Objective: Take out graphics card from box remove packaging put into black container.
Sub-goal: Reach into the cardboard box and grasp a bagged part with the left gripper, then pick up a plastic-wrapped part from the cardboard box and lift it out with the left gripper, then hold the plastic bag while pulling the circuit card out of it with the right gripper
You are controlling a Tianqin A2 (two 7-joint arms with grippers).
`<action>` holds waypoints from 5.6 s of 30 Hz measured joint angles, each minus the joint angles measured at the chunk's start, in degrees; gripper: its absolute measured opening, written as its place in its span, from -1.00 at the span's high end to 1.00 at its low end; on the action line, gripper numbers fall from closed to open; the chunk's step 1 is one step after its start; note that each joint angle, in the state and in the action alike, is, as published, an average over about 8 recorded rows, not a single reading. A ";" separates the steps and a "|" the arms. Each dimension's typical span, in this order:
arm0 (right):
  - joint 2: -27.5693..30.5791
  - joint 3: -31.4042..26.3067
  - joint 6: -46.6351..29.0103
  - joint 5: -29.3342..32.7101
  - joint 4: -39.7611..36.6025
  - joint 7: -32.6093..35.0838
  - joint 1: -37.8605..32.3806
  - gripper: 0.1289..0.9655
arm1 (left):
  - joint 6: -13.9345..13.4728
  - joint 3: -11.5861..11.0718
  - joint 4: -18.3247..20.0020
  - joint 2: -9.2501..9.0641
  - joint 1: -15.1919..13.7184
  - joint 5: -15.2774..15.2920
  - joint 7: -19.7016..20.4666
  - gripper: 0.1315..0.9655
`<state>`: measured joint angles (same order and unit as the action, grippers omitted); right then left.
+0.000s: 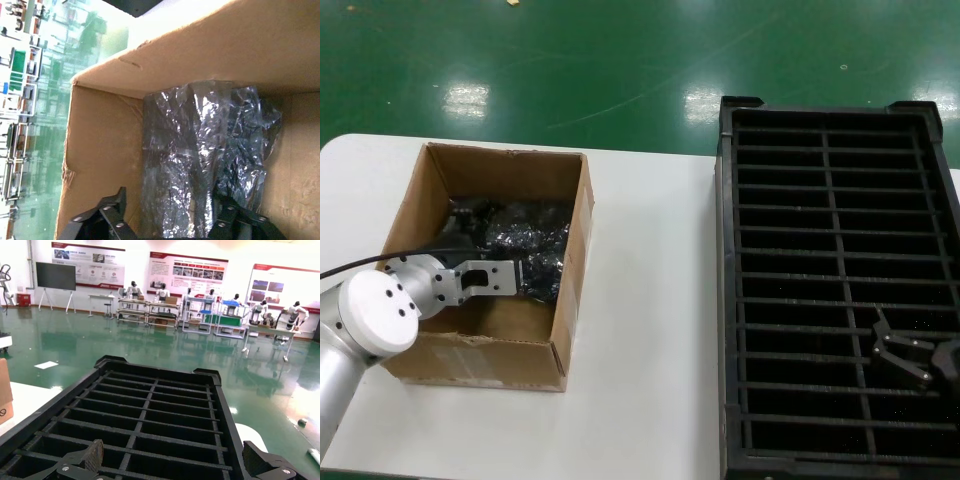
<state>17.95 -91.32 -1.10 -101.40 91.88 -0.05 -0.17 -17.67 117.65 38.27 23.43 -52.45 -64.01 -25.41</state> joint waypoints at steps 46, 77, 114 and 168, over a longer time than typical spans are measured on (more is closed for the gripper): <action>0.00 0.00 0.00 0.00 0.00 0.00 0.00 -1.00 | -0.39 -9.03 17.28 2.56 10.15 11.93 7.20 0.98; 0.00 0.00 0.00 0.00 0.00 0.00 0.00 -1.00 | -10.91 -28.32 68.21 7.26 35.54 18.57 13.62 0.98; -6.14 8.24 -15.53 -4.98 0.32 13.66 -3.04 -0.99 | -7.96 -21.42 73.41 18.12 44.03 4.31 5.02 0.98; 2.69 -20.50 -29.22 8.12 -5.41 11.44 -26.15 0.89 | -7.96 -21.42 73.41 18.13 44.03 4.31 5.02 0.98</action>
<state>20.64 -111.81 -30.33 -93.28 86.48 11.38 -26.32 -25.62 96.23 111.67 41.56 -8.42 -59.70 -20.39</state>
